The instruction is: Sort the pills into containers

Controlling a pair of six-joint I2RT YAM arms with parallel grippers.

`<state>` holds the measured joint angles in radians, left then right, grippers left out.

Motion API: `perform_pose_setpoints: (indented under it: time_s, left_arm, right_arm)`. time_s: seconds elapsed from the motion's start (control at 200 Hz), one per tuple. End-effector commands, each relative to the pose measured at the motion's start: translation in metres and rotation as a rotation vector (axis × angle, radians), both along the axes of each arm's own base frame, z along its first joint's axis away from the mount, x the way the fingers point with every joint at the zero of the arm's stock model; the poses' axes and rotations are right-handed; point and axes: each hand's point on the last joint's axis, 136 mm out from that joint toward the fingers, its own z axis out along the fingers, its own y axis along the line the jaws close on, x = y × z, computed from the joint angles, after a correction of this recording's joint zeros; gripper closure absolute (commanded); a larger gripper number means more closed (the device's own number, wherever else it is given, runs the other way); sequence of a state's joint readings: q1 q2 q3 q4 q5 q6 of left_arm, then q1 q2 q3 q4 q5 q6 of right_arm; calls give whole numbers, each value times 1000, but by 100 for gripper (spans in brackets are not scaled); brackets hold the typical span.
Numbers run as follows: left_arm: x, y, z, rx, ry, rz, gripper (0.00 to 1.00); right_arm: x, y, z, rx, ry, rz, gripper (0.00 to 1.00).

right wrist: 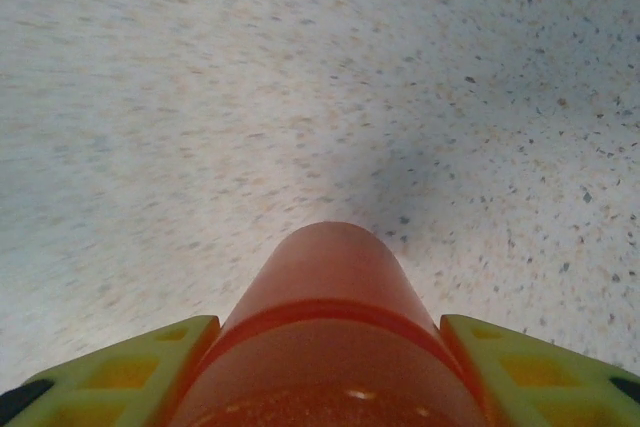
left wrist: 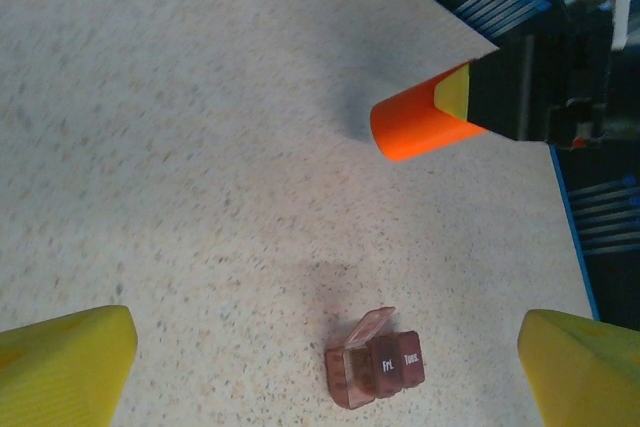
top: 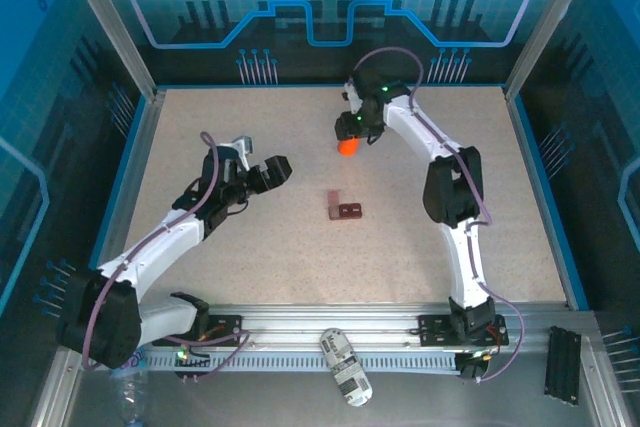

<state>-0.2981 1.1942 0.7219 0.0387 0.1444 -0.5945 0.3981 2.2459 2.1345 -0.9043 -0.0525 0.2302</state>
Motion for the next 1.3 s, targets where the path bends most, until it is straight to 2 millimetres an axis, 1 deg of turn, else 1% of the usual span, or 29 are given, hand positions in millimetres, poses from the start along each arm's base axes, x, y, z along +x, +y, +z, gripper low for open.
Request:
perform_pose_setpoints:
  time_s: [0.0, 0.105, 0.22, 0.32, 0.425, 0.57, 0.705, 0.83, 0.921, 1.166, 1.291]
  left_arm:
    - [6, -14, 40, 88, -208, -155, 1]
    - [8, -28, 61, 124, -355, -253, 1]
    - [7, -48, 76, 152, -494, -362, 1]
    - [2, -70, 86, 184, -615, -447, 1]
    - [-6, -94, 96, 203, -722, -515, 1]
    - [-21, -126, 97, 257, -817, -622, 1]
    - [-26, -142, 96, 295, -843, -680, 2]
    - [-27, -149, 99, 294, -854, -702, 5]
    - [-26, -151, 101, 288, -856, -710, 7]
    - [-27, -157, 93, 272, -818, -750, 11]
    - [-26, -158, 85, 264, -790, -753, 12]
  right_arm:
    - [-29, 9, 73, 145, -44, 89, 60]
    - [-54, 10, 108, 242, -39, 160, 60]
    - [-79, 4, 141, 316, -47, 208, 59]
    - [-103, 2, 162, 380, -53, 252, 59]
    - [-127, 2, 173, 426, -46, 287, 58]
    - [-152, 2, 173, 474, -19, 320, 58]
    - [-166, 2, 169, 491, 5, 339, 57]
    - [-175, 8, 167, 533, 31, 366, 57]
    - [-178, 14, 165, 558, 48, 375, 57]
    - [-182, 29, 158, 579, 74, 388, 58]
    - [-183, 36, 158, 596, 82, 396, 58]
